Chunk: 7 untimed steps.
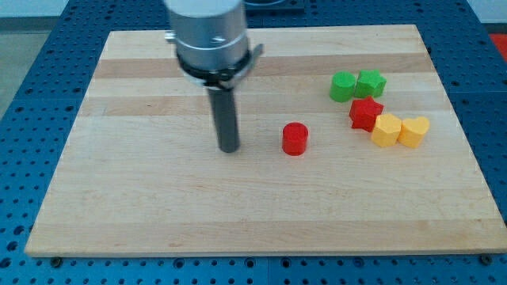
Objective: Move your arm towards the right side of the board
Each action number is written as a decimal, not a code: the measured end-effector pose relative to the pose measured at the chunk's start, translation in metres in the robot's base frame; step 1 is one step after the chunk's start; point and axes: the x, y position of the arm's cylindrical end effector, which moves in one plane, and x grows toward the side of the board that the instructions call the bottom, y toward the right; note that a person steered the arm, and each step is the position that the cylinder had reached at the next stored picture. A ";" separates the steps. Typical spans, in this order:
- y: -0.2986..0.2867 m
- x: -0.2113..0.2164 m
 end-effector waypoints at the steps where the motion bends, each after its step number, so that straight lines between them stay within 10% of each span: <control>1: 0.060 0.002; 2: 0.127 0.001; 7: 0.094 -0.005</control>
